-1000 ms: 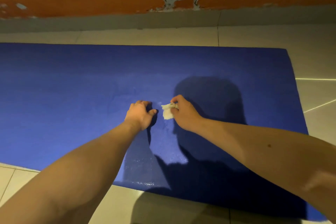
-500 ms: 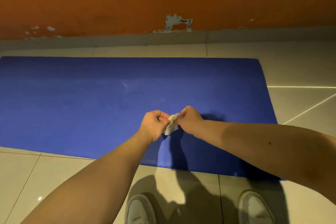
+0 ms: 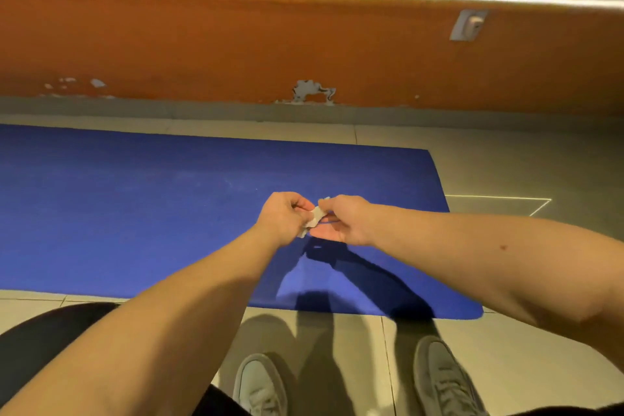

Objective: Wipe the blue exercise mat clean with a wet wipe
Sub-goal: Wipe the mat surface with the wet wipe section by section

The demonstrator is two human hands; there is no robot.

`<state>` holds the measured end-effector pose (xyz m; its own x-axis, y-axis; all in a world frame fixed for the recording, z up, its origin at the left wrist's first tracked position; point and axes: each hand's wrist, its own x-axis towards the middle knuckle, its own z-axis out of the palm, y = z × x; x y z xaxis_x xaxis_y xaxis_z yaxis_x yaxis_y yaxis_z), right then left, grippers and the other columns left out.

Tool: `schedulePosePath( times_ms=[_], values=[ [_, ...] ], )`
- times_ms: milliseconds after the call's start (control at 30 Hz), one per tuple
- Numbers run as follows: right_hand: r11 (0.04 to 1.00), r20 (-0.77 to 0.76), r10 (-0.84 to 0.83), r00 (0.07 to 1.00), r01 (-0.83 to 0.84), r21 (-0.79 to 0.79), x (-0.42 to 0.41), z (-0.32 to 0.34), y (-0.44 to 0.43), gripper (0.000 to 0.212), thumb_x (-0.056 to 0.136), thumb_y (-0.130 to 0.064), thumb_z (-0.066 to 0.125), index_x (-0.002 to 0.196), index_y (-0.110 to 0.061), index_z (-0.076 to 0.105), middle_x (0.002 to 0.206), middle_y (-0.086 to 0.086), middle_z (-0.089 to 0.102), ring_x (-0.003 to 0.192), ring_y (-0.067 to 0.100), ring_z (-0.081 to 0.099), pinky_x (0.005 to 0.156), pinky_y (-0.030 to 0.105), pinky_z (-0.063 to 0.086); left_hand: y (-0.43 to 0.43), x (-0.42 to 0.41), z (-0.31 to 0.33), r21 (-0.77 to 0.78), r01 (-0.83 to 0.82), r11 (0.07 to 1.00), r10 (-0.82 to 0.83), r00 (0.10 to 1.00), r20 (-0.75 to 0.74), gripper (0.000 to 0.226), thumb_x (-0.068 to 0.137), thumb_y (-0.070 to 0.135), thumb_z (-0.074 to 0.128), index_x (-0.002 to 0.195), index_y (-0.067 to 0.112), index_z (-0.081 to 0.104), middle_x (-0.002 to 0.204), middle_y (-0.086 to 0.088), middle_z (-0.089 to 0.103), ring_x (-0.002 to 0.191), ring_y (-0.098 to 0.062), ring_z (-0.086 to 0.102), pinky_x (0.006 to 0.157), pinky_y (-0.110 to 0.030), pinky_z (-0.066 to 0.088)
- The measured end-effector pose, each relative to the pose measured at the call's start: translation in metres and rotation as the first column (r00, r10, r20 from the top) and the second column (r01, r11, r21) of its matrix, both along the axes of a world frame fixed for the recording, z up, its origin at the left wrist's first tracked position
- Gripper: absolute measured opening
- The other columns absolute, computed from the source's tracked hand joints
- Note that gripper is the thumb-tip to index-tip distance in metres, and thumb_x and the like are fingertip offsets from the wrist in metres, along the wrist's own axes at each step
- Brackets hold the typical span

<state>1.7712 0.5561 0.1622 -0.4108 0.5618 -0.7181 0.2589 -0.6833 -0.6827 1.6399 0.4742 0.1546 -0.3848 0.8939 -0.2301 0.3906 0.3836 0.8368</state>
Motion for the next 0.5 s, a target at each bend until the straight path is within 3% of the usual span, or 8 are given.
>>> schedulePosePath(
  times_ms=[100,200,267,367,500],
  values=[
    [0.997,-0.054,-0.041,0.998,0.038,-0.062,-0.001,0.014,-0.01,0.019,0.104,-0.016,0.057,0.114,0.0,0.061,0.103,0.02,0.071,0.087,0.033,0.074,0.073,0.042,0.062,-0.009,-0.003,0.014,0.018,0.021,1.0,-0.02,1.0,-0.01,0.008,0.089,-0.001,0.065,0.093,0.003,0.07,0.078,-0.014,0.069,0.059,-0.017,0.061,0.052,-0.018,0.052],
    [0.985,-0.148,-0.123,0.981,0.102,-0.141,-0.002,0.026,-0.024,0.02,0.105,-0.012,0.052,0.116,0.003,0.059,0.109,0.024,0.069,0.08,0.039,0.075,0.065,0.046,0.062,-0.013,-0.006,0.023,0.03,0.033,0.999,-0.033,0.999,-0.02,0.01,0.089,0.0,0.066,0.093,0.006,0.071,0.083,-0.012,0.069,0.069,-0.021,0.064,0.066,-0.028,0.056],
    [0.978,-0.18,-0.18,0.967,0.157,-0.134,-0.004,0.026,-0.028,0.016,0.105,-0.007,0.051,0.115,0.003,0.059,0.112,0.024,0.067,0.09,0.039,0.073,0.075,0.05,0.061,-0.015,-0.008,0.027,0.032,0.046,0.998,-0.044,0.998,-0.041,0.01,0.089,0.0,0.065,0.092,0.008,0.071,0.084,-0.011,0.069,0.072,-0.022,0.063,0.071,-0.032,0.056],
    [0.964,-0.156,-0.261,0.953,0.249,-0.089,-0.011,0.019,-0.032,0.01,0.102,-0.002,0.055,0.11,-0.001,0.062,0.109,0.02,0.068,0.098,0.037,0.071,0.089,0.049,0.06,-0.017,-0.008,0.029,0.03,0.071,0.997,-0.069,0.995,-0.065,0.009,0.089,0.004,0.065,0.092,0.008,0.072,0.075,-0.007,0.068,0.067,-0.022,0.061,0.059,-0.028,0.052],
    [0.974,-0.023,-0.221,0.975,0.222,0.046,-0.019,0.013,-0.037,0.022,0.097,0.001,0.059,0.118,-0.002,0.063,0.103,0.016,0.072,0.087,0.031,0.075,0.079,0.04,0.063,-0.027,-0.008,0.026,0.008,0.061,0.998,-0.06,0.991,-0.119,0.014,0.089,0.005,0.063,0.096,0.012,0.073,0.07,-0.002,0.065,0.057,-0.014,0.055,0.049,-0.019,0.042]
  ],
)
